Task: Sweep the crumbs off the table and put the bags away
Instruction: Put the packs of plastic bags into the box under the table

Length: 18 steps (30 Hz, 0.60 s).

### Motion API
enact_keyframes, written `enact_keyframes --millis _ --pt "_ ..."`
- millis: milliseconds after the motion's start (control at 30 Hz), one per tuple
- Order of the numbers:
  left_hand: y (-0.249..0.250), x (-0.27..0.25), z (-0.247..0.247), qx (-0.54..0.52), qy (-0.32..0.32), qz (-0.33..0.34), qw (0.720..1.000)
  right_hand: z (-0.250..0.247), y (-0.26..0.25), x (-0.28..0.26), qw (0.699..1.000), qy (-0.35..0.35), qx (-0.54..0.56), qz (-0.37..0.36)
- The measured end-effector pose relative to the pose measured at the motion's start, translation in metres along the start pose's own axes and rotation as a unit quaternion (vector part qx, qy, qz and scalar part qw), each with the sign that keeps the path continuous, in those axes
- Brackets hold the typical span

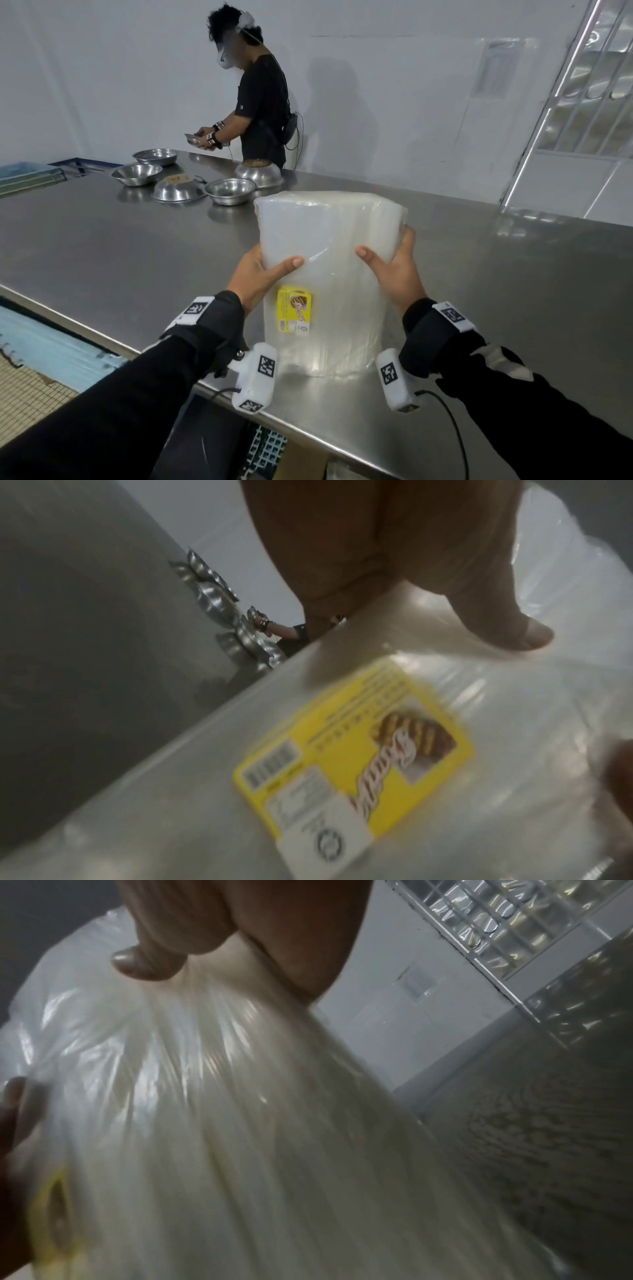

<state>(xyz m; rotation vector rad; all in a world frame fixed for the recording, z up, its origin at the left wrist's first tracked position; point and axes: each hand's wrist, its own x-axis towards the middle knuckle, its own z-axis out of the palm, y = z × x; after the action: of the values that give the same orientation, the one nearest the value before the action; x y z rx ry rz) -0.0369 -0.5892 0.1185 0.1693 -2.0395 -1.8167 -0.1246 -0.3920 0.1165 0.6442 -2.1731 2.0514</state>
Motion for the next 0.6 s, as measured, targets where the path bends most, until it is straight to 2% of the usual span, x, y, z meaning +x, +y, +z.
enact_keyframes --millis 100,400,600 --pt "-0.017 -0.003 0.006 -0.034 0.025 0.016 0.999 -0.001 0.022 -0.001 0.999 -0.004 -0.023 -0.033" --pt "-0.056 -0.002 0.009 -0.038 0.037 0.011 0.999 0.000 0.053 -0.012 0.995 -0.050 -0.050 0.076" --pt "-0.057 0.000 0.008 -0.044 0.043 0.036 0.997 0.006 0.040 -0.016 0.995 -0.029 -0.022 0.089"
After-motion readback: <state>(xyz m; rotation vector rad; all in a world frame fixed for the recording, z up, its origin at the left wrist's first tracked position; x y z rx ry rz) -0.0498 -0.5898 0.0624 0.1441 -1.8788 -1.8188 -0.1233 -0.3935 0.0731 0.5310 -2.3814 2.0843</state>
